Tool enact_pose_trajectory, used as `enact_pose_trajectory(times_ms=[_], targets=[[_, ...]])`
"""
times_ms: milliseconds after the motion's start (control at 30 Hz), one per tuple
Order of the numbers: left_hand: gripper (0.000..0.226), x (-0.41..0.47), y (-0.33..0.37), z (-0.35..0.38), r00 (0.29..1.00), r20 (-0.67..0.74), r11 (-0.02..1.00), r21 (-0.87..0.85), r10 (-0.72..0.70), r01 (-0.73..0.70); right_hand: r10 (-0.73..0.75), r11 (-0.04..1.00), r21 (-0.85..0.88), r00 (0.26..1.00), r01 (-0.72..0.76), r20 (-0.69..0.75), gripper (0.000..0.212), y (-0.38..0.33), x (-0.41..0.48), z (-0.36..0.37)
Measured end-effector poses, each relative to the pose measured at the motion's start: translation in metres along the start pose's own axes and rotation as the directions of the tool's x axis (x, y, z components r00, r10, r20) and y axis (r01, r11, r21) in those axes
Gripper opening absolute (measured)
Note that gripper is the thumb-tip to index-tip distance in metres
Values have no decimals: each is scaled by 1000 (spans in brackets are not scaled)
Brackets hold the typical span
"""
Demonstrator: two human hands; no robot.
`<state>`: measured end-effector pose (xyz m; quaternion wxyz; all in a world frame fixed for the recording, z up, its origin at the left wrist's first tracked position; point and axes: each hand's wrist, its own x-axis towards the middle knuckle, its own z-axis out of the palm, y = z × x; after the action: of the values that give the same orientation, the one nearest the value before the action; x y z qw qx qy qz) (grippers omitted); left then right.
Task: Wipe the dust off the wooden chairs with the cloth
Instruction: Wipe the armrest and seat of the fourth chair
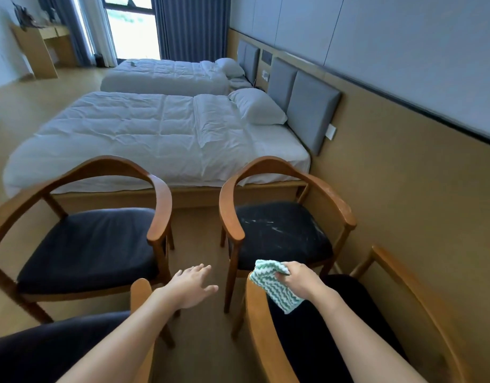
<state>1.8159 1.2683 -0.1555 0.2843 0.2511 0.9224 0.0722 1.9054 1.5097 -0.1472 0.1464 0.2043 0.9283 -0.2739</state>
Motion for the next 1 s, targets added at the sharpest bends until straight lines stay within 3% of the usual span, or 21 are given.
enact_pose_trajectory(times_ms=[267, 600, 1000], targets=[[66, 60, 26, -42, 998, -29, 995, 86, 56, -53, 9, 999, 44, 999, -7, -44, 25, 13, 54, -31], [65, 160, 78, -83, 968, 74, 938, 242, 239, -250, 143, 988, 75, 984, -136, -107, 30, 49, 101, -67], [67, 322, 124, -145, 808, 341, 714, 382, 481, -587, 493, 869, 157, 848, -469, -195, 40, 42, 171, -103]])
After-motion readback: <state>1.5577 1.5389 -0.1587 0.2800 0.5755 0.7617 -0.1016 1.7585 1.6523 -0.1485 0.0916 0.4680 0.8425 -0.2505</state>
